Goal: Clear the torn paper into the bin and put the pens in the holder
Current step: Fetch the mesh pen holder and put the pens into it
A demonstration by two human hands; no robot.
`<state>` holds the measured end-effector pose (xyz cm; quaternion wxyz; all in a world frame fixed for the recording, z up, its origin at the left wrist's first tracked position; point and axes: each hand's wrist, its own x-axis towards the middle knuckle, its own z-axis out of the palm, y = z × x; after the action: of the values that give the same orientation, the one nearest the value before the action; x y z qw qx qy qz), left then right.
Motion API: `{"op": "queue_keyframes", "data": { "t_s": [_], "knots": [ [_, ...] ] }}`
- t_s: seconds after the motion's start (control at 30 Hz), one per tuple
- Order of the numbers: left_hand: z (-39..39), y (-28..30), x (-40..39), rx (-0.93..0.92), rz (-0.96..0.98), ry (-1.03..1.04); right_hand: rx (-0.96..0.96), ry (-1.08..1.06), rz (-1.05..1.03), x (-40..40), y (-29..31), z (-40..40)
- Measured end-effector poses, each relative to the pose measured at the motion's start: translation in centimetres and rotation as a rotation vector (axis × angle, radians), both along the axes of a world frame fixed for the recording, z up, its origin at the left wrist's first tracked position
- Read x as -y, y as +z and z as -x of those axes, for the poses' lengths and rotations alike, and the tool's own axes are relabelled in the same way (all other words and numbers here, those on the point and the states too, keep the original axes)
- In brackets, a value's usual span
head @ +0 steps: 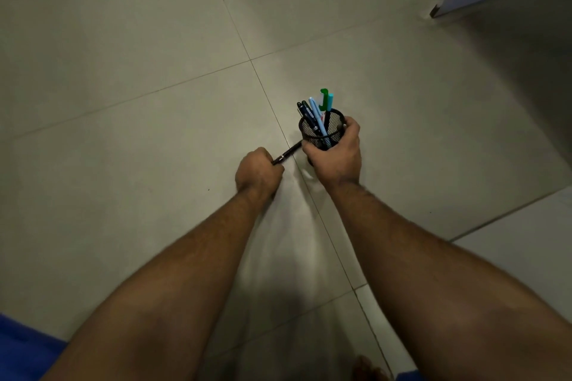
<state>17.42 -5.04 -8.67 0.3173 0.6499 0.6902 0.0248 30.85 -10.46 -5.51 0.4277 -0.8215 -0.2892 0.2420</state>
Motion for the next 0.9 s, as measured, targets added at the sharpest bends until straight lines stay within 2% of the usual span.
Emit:
{"op": "queue_keyframes", "data": {
  "t_s": [0.07, 0.33, 0.5, 0.63, 0.83, 0.9],
  "knots": [
    [0.6, 0.7, -0.9, 0.101, -0.019, 0.094, 0.0, -0.013, 0.012, 0.0, 0.1, 0.0],
    [0.9, 6.1, -3.8, 0.799, -0.135, 0.429, 0.002, -0.09, 0.065, -1.4, 1.4, 1.4],
    [0.8, 9.7, -5.7, 1.034, -0.089, 0.557, 0.025, -0.079, 0.097, -1.0, 1.3, 1.4],
    [0.7, 10.4, -6.2, 1.043, -0.106, 0.554, 0.029, 0.002, 0.103, -0.5, 1.2, 2.3],
    [-0.6, 8.9, -3.9, 0.876, -0.023, 0.322, -0.007, 0.084, 0.043, -1.3, 2.4, 3.9],
    [-0.8, 9.4, -3.1, 0.86, -0.032, 0.313, -0.035, 0.086, 0.019, -1.4, 3.2, 4.3]
  ]
}}
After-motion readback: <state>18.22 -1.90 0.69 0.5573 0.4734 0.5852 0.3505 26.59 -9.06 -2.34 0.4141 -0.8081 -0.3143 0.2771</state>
